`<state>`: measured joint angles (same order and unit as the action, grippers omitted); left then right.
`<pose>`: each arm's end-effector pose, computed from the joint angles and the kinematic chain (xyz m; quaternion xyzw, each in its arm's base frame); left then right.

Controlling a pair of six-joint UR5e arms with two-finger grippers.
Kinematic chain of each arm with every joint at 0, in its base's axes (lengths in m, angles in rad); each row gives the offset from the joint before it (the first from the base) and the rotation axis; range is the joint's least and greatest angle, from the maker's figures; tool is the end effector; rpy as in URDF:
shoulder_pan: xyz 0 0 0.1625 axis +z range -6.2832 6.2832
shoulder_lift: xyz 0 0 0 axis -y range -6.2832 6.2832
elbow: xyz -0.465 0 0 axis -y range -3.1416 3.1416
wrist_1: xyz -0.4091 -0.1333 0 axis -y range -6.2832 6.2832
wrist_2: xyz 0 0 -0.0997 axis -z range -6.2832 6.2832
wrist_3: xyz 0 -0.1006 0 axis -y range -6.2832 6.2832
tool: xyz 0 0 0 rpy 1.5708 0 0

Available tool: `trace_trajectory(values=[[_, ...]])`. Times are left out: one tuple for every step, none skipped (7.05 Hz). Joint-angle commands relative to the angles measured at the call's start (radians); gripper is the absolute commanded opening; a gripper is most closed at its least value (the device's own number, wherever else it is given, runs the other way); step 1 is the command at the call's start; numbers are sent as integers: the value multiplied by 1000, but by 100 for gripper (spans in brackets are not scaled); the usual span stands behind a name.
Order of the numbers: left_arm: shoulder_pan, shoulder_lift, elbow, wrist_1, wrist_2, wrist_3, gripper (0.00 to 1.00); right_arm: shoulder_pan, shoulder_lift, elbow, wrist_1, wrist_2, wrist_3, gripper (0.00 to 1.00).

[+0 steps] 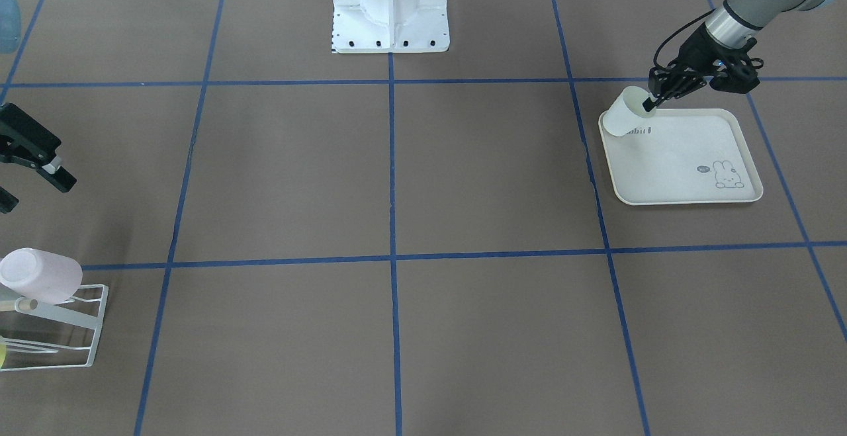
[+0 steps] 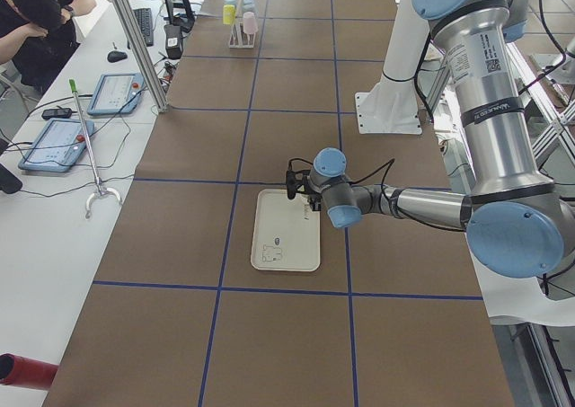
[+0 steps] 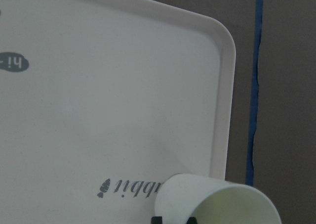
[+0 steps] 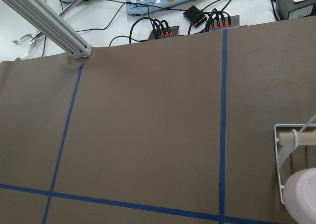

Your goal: Transfer IKEA cup to right arm and place on rack

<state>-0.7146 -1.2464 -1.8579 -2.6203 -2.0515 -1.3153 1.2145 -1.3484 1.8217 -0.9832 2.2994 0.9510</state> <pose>0.2370 -0.3205 0.5812 0.0353 0.5136 -0.0809 0.8535 -0.1405 -0.5675 0.3792 0.1884 -0.5314 0.0638 0.8234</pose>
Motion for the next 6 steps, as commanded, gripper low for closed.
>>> trace_trajectory(values=[[-22,49,-58,8,-1,-1,0,0,2,2,1,0,0,100],[-40,83,-102,9,-3,-1,0,0,2,2,1,0,0,100],[-105,72,-115,16,-1,-1,0,-1,2,2,0,0,0,100],[-143,39,-122,16,4,-1,0,-1,2,2,0,2,2,100],[-190,-41,-118,16,8,-8,0,-1,14,2,0,-2,26,100],[-212,-115,-106,17,13,-57,0,-10,58,-1,1,-9,123,100]])
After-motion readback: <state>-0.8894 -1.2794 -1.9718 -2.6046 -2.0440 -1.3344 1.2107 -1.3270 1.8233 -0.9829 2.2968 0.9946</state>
